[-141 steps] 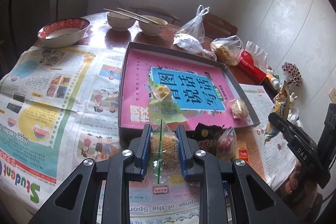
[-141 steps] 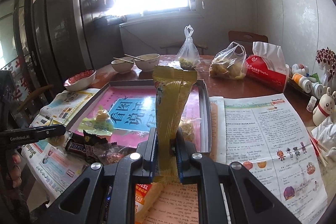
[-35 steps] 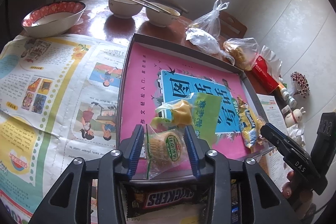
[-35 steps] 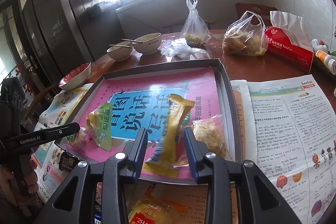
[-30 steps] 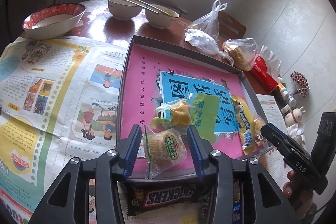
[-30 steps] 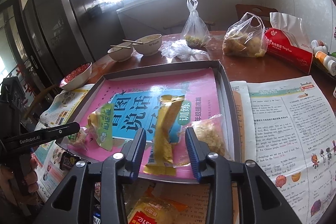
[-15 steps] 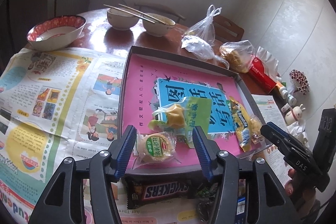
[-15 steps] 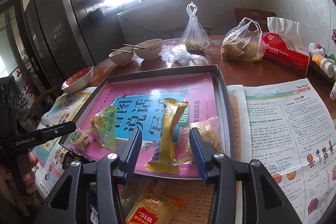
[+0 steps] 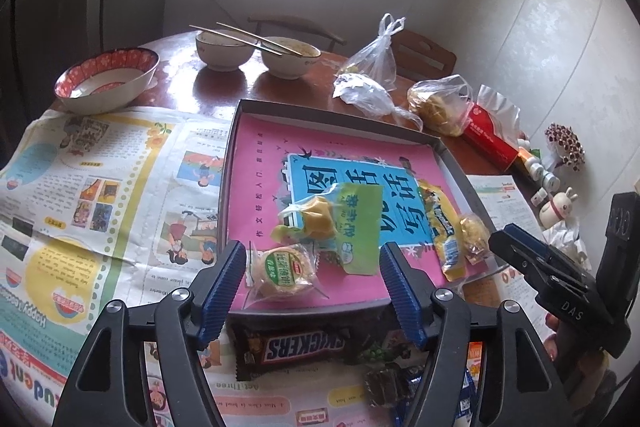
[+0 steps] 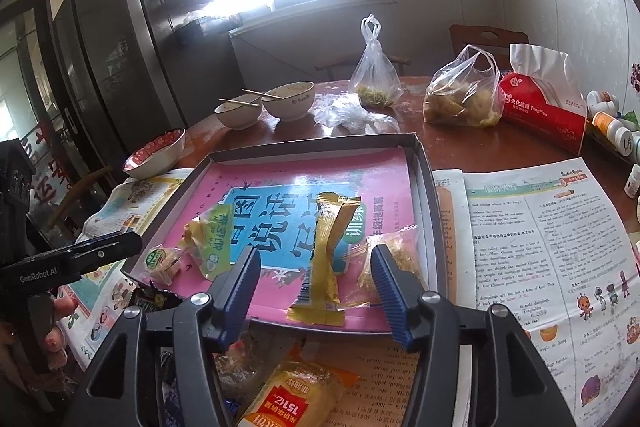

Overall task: Organize snacks
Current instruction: 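Withdraw both open tools from the box toward the loose snacks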

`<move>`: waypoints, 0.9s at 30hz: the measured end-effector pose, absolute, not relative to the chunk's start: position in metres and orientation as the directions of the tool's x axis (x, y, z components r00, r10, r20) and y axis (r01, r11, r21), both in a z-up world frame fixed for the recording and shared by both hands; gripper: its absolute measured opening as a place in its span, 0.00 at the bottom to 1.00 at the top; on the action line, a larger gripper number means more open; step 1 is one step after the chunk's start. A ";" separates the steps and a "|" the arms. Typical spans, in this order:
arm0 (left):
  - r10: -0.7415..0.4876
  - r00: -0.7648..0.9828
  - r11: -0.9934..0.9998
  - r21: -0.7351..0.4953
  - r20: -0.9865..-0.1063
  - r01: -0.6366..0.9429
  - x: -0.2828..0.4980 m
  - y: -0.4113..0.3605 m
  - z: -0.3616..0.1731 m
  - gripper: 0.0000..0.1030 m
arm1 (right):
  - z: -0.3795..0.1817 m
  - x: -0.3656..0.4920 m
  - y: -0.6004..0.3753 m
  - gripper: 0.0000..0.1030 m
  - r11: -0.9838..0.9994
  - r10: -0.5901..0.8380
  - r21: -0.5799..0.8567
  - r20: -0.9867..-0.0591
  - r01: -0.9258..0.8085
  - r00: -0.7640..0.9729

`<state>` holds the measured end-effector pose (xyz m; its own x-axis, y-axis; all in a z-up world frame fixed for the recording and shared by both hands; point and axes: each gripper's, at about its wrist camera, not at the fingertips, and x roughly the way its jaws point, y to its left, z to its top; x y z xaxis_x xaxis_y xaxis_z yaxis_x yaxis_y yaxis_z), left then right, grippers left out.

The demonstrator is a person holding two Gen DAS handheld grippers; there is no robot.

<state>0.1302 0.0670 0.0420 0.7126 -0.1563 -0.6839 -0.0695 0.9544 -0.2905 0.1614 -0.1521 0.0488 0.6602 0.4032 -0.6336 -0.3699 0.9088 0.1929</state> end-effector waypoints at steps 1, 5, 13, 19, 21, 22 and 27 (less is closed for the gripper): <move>-0.161 0.711 0.955 -0.290 -0.684 -0.062 0.129 0.065 0.043 0.69 | 0.049 0.160 -0.152 0.58 0.909 0.403 0.190 -0.633 -0.372 0.661; -0.174 0.708 0.956 -0.289 -0.685 -0.045 0.124 0.061 0.044 0.69 | 0.051 0.157 -0.152 0.60 0.908 0.403 0.185 -0.630 -0.375 0.664; -0.186 0.705 0.957 -0.288 -0.684 -0.027 0.114 0.055 0.047 0.69 | 0.055 0.146 -0.154 0.60 0.908 0.403 0.181 -0.626 -0.378 0.667; -0.195 0.699 0.958 -0.285 -0.689 -0.014 0.108 0.049 0.049 0.69 | 0.058 0.140 -0.156 0.61 0.908 0.402 0.176 -0.623 -0.381 0.671; -0.195 0.700 0.959 -0.282 -0.687 -0.010 0.105 0.047 0.050 0.69 | 0.060 0.138 -0.157 0.62 0.909 0.400 0.174 -0.621 -0.379 0.674; -0.196 0.701 0.960 -0.282 -0.686 -0.008 0.104 0.046 0.051 0.69 | 0.061 0.136 -0.158 0.62 0.908 0.402 0.174 -0.619 -0.381 0.675; -0.195 0.706 0.962 -0.272 -0.681 0.003 0.097 0.041 0.055 0.69 | 0.065 0.130 -0.159 0.62 0.908 0.401 0.169 -0.614 -0.383 0.680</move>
